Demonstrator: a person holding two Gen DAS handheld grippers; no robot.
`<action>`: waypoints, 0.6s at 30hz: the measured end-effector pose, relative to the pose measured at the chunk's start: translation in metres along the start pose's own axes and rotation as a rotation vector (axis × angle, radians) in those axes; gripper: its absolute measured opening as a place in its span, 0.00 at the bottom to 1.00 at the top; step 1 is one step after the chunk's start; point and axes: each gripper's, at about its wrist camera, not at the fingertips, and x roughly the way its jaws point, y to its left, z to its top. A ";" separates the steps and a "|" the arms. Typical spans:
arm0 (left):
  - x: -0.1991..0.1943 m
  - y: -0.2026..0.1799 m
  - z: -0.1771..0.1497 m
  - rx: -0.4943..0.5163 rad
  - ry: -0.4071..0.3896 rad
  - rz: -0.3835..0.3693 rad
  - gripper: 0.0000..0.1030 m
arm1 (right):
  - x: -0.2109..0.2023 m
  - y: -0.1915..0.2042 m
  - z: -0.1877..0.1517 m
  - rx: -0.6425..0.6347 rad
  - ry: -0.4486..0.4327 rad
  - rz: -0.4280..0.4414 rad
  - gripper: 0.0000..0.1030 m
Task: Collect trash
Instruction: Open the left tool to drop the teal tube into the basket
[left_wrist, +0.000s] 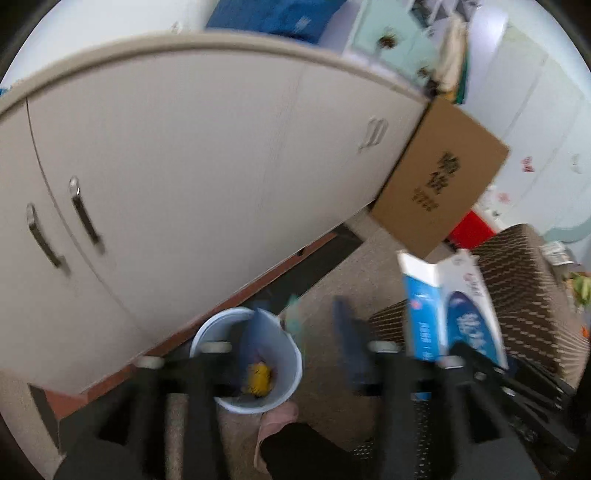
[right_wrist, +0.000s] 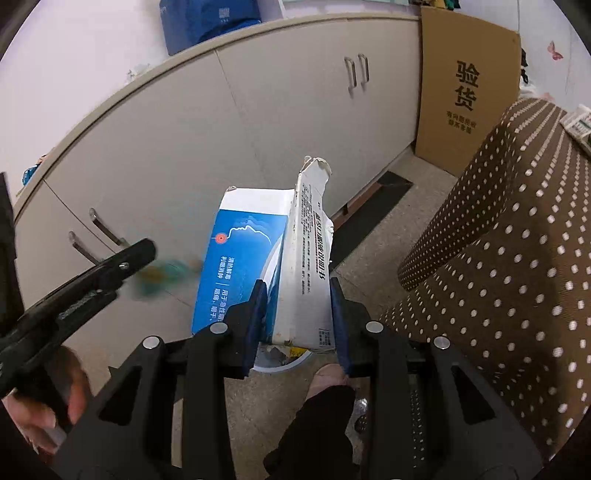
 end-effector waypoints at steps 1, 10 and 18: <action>0.003 0.003 -0.002 -0.010 0.004 0.017 0.56 | 0.002 0.001 -0.002 0.002 0.004 0.001 0.33; -0.001 0.004 -0.012 -0.001 0.012 0.026 0.61 | 0.011 0.007 -0.005 -0.005 0.025 0.005 0.33; -0.010 0.006 -0.014 -0.004 0.005 0.018 0.63 | 0.008 0.015 -0.004 -0.010 0.019 0.011 0.33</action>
